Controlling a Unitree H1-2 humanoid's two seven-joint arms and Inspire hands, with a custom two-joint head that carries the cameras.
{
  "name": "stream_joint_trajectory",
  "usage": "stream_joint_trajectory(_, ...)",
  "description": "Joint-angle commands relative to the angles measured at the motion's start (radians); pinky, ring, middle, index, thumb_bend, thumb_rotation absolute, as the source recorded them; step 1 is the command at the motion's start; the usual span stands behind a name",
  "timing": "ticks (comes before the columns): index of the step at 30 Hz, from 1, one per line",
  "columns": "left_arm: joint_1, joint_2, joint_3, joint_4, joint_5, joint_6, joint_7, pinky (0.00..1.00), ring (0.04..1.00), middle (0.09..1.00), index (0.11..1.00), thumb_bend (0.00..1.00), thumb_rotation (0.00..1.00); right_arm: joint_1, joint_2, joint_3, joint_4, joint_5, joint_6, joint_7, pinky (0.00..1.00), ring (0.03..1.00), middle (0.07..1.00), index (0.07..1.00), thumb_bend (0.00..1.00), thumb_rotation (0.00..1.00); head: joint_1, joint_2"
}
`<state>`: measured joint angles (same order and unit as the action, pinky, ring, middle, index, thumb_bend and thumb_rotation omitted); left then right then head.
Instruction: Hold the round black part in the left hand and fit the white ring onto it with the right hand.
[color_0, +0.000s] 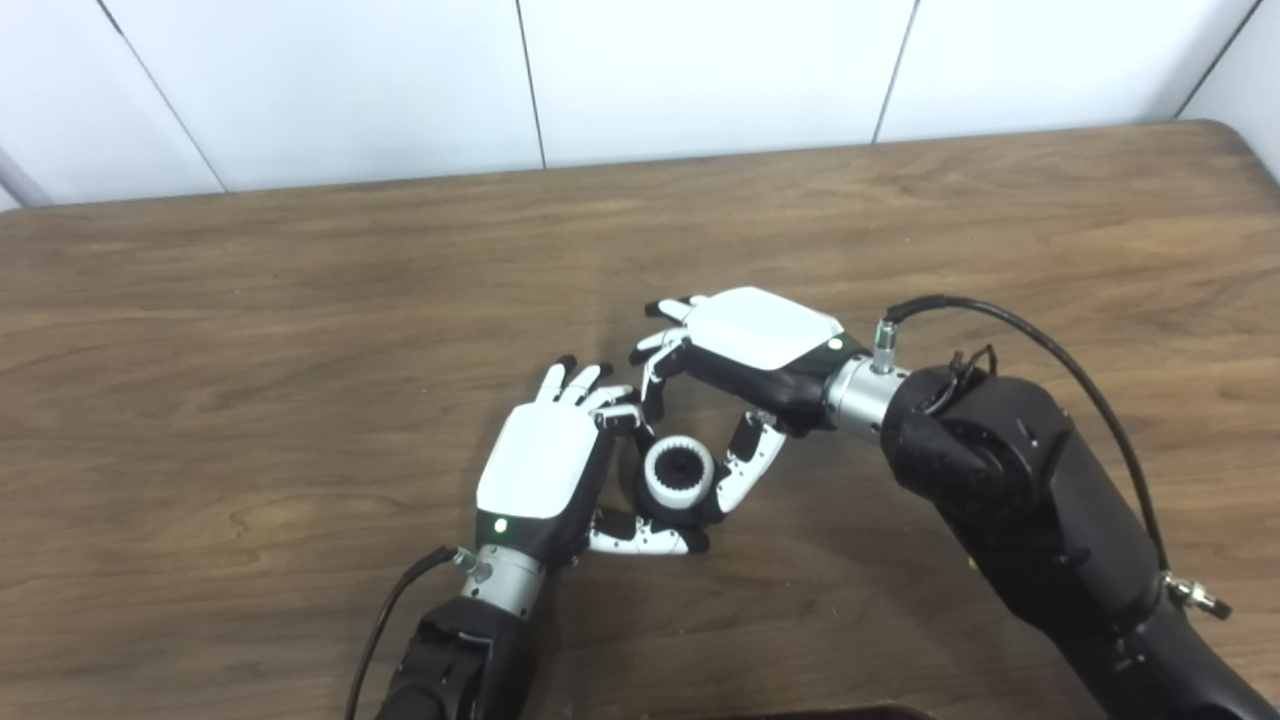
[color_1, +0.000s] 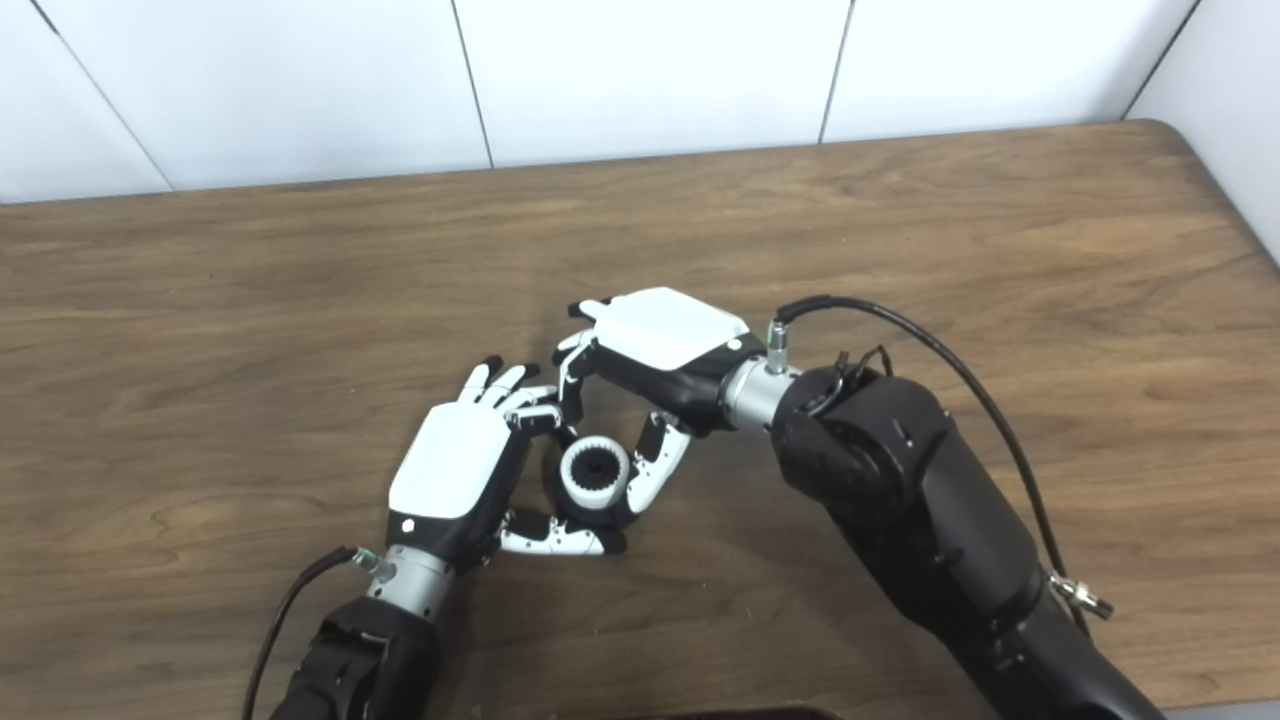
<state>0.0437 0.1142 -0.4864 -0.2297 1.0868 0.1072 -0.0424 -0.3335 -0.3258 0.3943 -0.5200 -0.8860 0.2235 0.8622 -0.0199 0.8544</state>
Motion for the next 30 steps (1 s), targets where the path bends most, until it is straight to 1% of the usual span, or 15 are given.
stream_joint_trajectory(1,-0.005,0.002,-0.003,0.015,0.004,0.002,-0.018,1.0,0.923,0.797,0.483,0.52,0.06,-0.042,-0.008,-0.033,-0.04,0.007,-0.004,-0.017,1.0,1.0,0.862,0.596,0.99,0.22,-0.003,0.0)
stream_joint_trajectory(6,-0.005,0.006,0.001,0.016,0.002,-0.001,-0.017,1.0,0.922,0.798,0.483,0.52,0.06,-0.056,-0.03,-0.085,-0.061,0.013,0.019,-0.002,1.0,1.0,0.862,0.589,0.99,0.21,-0.007,-0.001)
stream_joint_trajectory(9,-0.005,0.01,0.003,0.02,-0.003,-0.008,-0.012,1.0,0.921,0.799,0.483,0.52,0.06,-0.064,-0.041,-0.113,-0.07,0.021,0.035,0.008,1.0,1.0,0.86,0.57,0.99,0.2,-0.01,-0.003)
stream_joint_trajectory(14,-0.005,0.013,0.005,0.023,-0.002,-0.011,-0.007,1.0,0.918,0.797,0.483,0.52,0.06,-0.074,-0.062,-0.145,-0.075,0.042,0.05,0.014,1.0,1.0,0.859,0.569,0.99,0.2,-0.013,-0.004)
stream_joint_trajectory(17,-0.005,0.017,0.006,0.024,-0.002,-0.011,-0.007,1.0,0.921,0.8,0.483,0.52,0.06,-0.078,-0.072,-0.158,-0.076,0.04,0.053,0.014,1.0,1.0,0.859,0.578,1.0,0.19,-0.017,-0.006)
stream_joint_trajectory(22,-0.007,0.023,0.012,0.024,-0.01,-0.011,-0.012,1.0,0.922,0.801,0.485,0.52,0.06,-0.084,-0.093,-0.174,-0.06,0.045,0.038,-0.005,1.0,1.0,0.855,0.577,1.0,0.21,-0.022,-0.009)
stream_joint_trajectory(28,-0.012,0.025,0.018,0.015,-0.021,0.007,-0.052,1.0,0.933,0.816,0.496,0.52,0.08,-0.081,-0.095,-0.182,-0.05,0.042,0.033,-0.015,1.0,1.0,0.853,0.583,1.0,0.23,-0.025,-0.011)
stream_joint_trajectory(29,-0.014,0.024,0.018,0.014,-0.022,0.012,-0.061,1.0,0.933,0.821,0.579,0.7,0.18,-0.08,-0.095,-0.183,-0.05,0.043,0.034,-0.015,1.0,1.0,0.854,0.585,1.0,0.23,-0.025,-0.011)
stream_joint_trajectory(30,-0.015,0.024,0.019,0.011,-0.023,0.018,-0.072,1.0,0.933,0.828,0.638,0.79,0.25,-0.079,-0.095,-0.183,-0.051,0.043,0.035,-0.014,1.0,1.0,0.855,0.587,1.0,0.23,-0.026,-0.01)
